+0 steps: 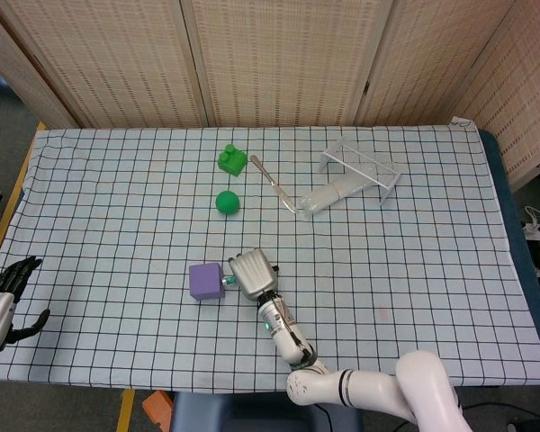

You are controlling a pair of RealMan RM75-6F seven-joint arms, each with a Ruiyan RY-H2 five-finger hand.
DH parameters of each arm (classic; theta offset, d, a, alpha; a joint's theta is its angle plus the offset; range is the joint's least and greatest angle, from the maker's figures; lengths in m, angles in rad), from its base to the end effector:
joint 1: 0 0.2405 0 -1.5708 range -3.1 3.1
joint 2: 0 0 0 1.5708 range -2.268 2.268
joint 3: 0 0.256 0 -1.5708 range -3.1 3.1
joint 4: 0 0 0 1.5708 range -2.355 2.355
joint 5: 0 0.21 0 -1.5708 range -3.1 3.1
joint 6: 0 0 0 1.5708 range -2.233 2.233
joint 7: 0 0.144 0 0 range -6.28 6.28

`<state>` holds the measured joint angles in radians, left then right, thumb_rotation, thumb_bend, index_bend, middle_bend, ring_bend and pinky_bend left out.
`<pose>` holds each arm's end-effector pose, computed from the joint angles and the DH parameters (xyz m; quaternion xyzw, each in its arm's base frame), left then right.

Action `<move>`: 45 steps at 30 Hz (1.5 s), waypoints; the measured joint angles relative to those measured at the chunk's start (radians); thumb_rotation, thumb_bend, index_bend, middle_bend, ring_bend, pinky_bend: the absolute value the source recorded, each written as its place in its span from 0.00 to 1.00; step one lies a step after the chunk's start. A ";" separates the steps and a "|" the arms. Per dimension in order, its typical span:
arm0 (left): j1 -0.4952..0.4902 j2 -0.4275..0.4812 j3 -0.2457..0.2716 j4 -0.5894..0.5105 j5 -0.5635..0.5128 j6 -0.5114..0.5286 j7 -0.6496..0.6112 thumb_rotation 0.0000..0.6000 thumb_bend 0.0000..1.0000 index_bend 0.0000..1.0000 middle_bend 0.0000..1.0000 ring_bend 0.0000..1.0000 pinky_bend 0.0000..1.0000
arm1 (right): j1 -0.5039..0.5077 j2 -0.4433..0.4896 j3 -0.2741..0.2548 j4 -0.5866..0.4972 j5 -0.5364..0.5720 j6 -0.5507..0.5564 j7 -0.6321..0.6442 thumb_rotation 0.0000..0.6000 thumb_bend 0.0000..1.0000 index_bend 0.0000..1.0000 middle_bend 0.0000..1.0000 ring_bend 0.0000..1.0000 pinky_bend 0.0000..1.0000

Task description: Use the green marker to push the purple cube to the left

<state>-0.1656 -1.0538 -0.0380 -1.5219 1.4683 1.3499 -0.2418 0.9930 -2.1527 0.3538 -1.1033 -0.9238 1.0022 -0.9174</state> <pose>-0.3320 0.2064 0.1756 -0.5967 -0.4400 -0.3875 0.5479 -0.0118 -0.3263 -0.1546 0.7883 -0.2668 0.3311 0.4447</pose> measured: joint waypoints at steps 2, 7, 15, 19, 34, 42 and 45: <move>0.000 0.001 0.000 0.001 0.000 -0.001 -0.005 1.00 0.38 0.00 0.00 0.00 0.11 | 0.018 -0.021 0.010 0.023 0.001 -0.006 0.008 1.00 0.38 1.00 0.79 0.62 0.59; 0.000 0.004 0.000 0.004 -0.001 -0.002 -0.015 1.00 0.38 0.00 0.00 0.00 0.12 | 0.057 -0.063 0.039 0.069 -0.002 -0.014 0.040 1.00 0.38 1.00 0.79 0.62 0.59; 0.001 0.008 -0.002 0.008 -0.004 -0.001 -0.031 1.00 0.38 0.00 0.00 0.00 0.12 | 0.103 -0.101 0.072 0.125 0.008 -0.030 0.057 1.00 0.38 1.00 0.79 0.62 0.58; 0.003 0.013 -0.004 0.014 -0.005 0.001 -0.048 1.00 0.38 0.00 0.00 0.00 0.12 | 0.181 -0.111 0.071 0.161 0.072 -0.046 0.073 1.00 0.39 1.00 0.79 0.62 0.58; 0.011 0.014 -0.002 0.014 0.006 0.022 -0.046 1.00 0.38 0.00 0.00 0.00 0.12 | 0.230 -0.095 -0.023 0.152 0.154 0.082 0.094 1.00 0.39 1.00 0.79 0.62 0.58; 0.011 0.009 0.001 0.004 0.008 0.022 -0.013 1.00 0.38 0.00 0.00 0.00 0.12 | 0.085 0.065 -0.100 -0.076 0.109 0.175 0.066 1.00 0.39 1.00 0.79 0.62 0.58; 0.010 0.006 0.002 0.001 0.007 0.019 0.002 1.00 0.38 0.00 0.00 0.00 0.12 | 0.006 0.172 -0.150 -0.199 0.081 0.227 0.065 1.00 0.39 1.00 0.79 0.62 0.58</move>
<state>-0.1555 -1.0475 -0.0362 -1.5212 1.4752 1.3692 -0.2395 0.9988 -1.9802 0.2040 -1.3021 -0.8428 1.2296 -0.8529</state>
